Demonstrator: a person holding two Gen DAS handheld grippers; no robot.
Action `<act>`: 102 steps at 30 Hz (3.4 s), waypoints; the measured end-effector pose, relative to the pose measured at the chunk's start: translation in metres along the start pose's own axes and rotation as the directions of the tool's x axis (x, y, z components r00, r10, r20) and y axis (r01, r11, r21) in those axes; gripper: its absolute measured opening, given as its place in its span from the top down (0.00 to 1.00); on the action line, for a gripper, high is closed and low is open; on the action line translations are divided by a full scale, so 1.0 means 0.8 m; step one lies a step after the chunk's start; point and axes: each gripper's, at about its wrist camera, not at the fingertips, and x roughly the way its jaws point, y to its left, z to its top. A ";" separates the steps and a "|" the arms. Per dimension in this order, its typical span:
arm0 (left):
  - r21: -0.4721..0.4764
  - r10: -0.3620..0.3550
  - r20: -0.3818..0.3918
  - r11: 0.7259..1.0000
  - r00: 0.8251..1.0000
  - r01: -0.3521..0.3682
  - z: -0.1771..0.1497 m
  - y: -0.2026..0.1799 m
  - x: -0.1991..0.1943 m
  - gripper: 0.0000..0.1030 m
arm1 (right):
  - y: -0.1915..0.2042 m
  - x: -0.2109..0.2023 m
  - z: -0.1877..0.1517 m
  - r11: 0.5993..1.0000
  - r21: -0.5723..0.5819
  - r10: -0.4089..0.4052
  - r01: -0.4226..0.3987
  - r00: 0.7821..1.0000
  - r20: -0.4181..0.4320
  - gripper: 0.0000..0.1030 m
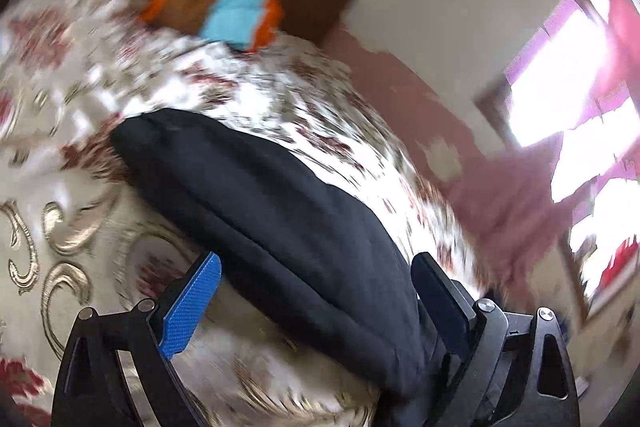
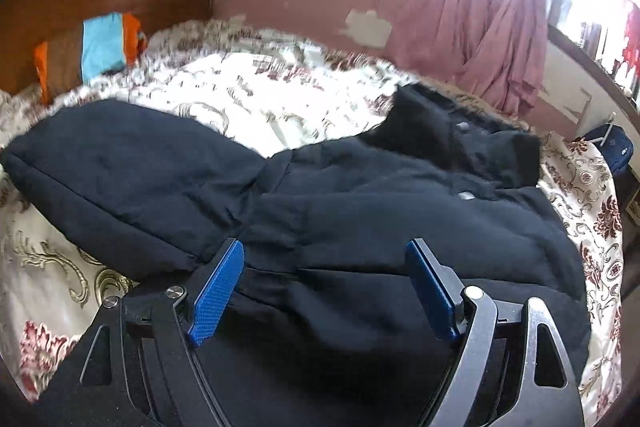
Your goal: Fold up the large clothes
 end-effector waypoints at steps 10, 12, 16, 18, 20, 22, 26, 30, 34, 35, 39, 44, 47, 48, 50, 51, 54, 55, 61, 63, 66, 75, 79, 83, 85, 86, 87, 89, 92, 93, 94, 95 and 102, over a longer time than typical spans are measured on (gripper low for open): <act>-0.208 0.001 -0.096 0.978 0.995 -0.021 0.018 0.086 0.040 0.07 | 0.063 0.054 -0.034 0.971 -0.196 -0.163 0.134 0.976 -0.145 0.19; -0.203 -0.028 -0.081 0.979 0.996 0.011 0.018 0.089 0.038 0.08 | 0.069 0.053 -0.039 0.966 -0.214 -0.176 0.144 0.975 -0.138 0.18; -0.205 -0.066 -0.069 0.978 0.995 0.051 0.019 0.091 0.040 0.27 | 0.067 0.049 -0.043 0.971 -0.204 -0.158 0.128 0.978 -0.139 0.16; -0.193 -0.081 -0.079 0.979 0.994 0.064 0.019 0.088 0.045 0.56 | 0.067 0.047 -0.044 0.973 -0.200 -0.144 0.115 0.980 -0.138 0.15; -0.153 -0.063 -0.082 0.987 0.995 0.050 0.021 0.081 0.047 0.83 | 0.064 0.044 -0.043 0.976 -0.192 -0.127 0.101 0.983 -0.129 0.15; -0.128 -0.070 -0.029 0.990 0.997 0.065 0.022 0.073 0.039 0.92 | 0.057 0.027 -0.043 0.986 -0.163 -0.057 0.042 0.994 -0.090 0.15; -0.049 -0.110 0.071 0.992 0.991 0.114 0.027 0.044 0.008 0.95 | 0.033 -0.024 -0.038 0.995 -0.086 0.053 -0.052 0.999 0.009 0.15; 0.113 -0.166 0.143 0.982 0.976 0.151 0.025 -0.014 -0.028 0.95 | -0.001 -0.073 -0.041 0.991 -0.022 0.135 -0.134 0.990 0.038 0.15; 0.318 -0.232 0.169 0.933 0.958 0.170 0.006 -0.085 -0.060 0.95 | -0.050 -0.113 -0.057 0.988 0.020 0.150 -0.152 0.986 0.070 0.15; 0.364 -0.251 0.162 0.914 0.954 0.178 -0.002 -0.104 -0.067 0.95 | -0.068 -0.122 -0.064 0.986 0.045 0.159 -0.162 0.984 0.075 0.15; 0.528 -0.332 0.088 0.815 0.939 0.239 -0.042 -0.191 -0.082 0.95 | -0.136 -0.133 -0.087 0.981 0.121 0.144 -0.152 0.987 0.069 0.15; 0.677 -0.385 0.000 0.679 0.923 0.283 -0.106 -0.297 -0.088 0.95 | -0.217 -0.141 -0.115 0.971 0.208 0.103 -0.120 0.990 0.092 0.15; 0.722 -0.391 -0.071 0.614 0.918 0.318 -0.153 -0.344 -0.084 0.95 | -0.252 -0.142 -0.133 0.959 0.260 0.088 -0.112 0.991 0.101 0.15; 0.727 -0.391 -0.098 0.600 0.915 0.334 -0.168 -0.355 -0.082 0.95 | -0.266 -0.143 -0.144 0.952 0.285 0.083 -0.109 0.991 0.103 0.15; 0.731 -0.384 -0.170 0.568 0.907 0.378 -0.205 -0.379 -0.076 0.95 | -0.287 -0.143 -0.160 0.943 0.318 0.071 -0.100 0.992 0.101 0.15; 0.731 -0.380 -0.209 0.551 0.901 0.402 -0.223 -0.387 -0.071 0.95 | -0.292 -0.147 -0.168 0.939 0.332 0.063 -0.093 0.993 0.100 0.15; 0.700 -0.367 -0.379 0.487 0.850 0.523 -0.275 -0.402 -0.051 0.95 | -0.327 -0.146 -0.197 0.919 0.387 0.039 -0.072 0.995 0.091 0.15; 0.687 -0.357 -0.421 0.474 0.834 0.550 -0.292 -0.404 -0.046 0.95 | -0.336 -0.145 -0.206 0.912 0.405 0.038 -0.069 0.996 0.086 0.15; 0.643 -0.200 -0.612 0.437 0.765 0.629 -0.382 -0.407 -0.010 0.91 | -0.378 -0.142 -0.253 0.868 0.492 0.043 -0.075 0.996 0.077 0.15; 0.588 -0.161 -0.695 0.435 0.701 0.682 -0.404 -0.400 -0.004 0.73 | -0.385 -0.142 -0.264 0.854 0.514 0.041 -0.080 0.995 0.086 0.15; 0.557 -0.176 -0.729 0.408 0.662 0.723 -0.411 -0.380 -0.018 0.37 | -0.389 -0.143 -0.278 0.836 0.542 0.043 -0.087 0.995 0.092 0.15; 0.596 -0.241 -0.644 0.437 0.726 0.674 -0.394 -0.352 -0.065 0.11 | -0.389 -0.128 -0.300 0.690 0.655 0.223 -0.307 0.952 0.212 0.15; 0.710 -0.084 -0.488 0.540 0.869 0.451 -0.364 -0.316 -0.067 0.11 | -0.385 -0.104 -0.303 0.564 0.697 0.327 -0.443 0.895 0.304 0.15; 0.706 0.016 -0.407 0.640 0.913 0.303 -0.328 -0.266 -0.061 0.11 | -0.372 -0.064 -0.304 0.527 0.755 0.339 -0.390 0.911 0.234 0.15; 0.695 0.061 -0.384 0.677 0.921 0.245 -0.312 -0.246 -0.054 0.11 | -0.366 -0.037 -0.304 0.486 0.790 0.369 -0.374 0.907 0.203 0.15; 0.688 0.078 -0.377 0.691 0.923 0.223 -0.304 -0.239 -0.049 0.11 | -0.365 -0.030 -0.302 0.478 0.794 0.373 -0.376 0.905 0.204 0.16; 0.673 0.101 -0.368 0.715 0.924 0.190 -0.293 -0.228 -0.043 0.11 | -0.363 -0.027 -0.299 0.479 0.793 0.369 -0.377 0.906 0.208 0.17; 0.641 0.117 -0.371 0.750 0.921 0.163 -0.279 -0.215 -0.033 0.11 | -0.360 -0.020 -0.285 0.478 0.783 0.369 -0.397 0.900 0.230 0.34; 0.602 0.120 -0.377 0.785 0.919 0.145 -0.265 -0.203 -0.024 0.11 | -0.352 -0.016 -0.264 0.502 0.765 0.378 -0.403 0.898 0.225 0.61; 0.594 0.116 -0.373 0.792 0.921 0.140 -0.259 -0.202 -0.023 0.11 | -0.350 -0.018 -0.258 0.521 0.761 0.367 -0.387 0.906 0.210 0.63; 0.594 0.115 -0.367 0.793 0.923 0.137 -0.256 -0.203 -0.021 0.11 | -0.348 -0.020 -0.251 0.547 0.751 0.347 -0.369 0.917 0.198 0.80; 0.599 0.114 -0.360 0.789 0.926 0.136 -0.254 -0.205 -0.021 0.11 | -0.351 -0.028 -0.247 0.564 0.744 0.328 -0.359 0.924 0.197 0.95; 0.655 0.086 -0.319 0.740 0.944 0.154 -0.255 -0.243 -0.013 0.11 | -0.395 -0.099 -0.202 0.682 0.653 0.146 -0.331 0.935 0.322 0.96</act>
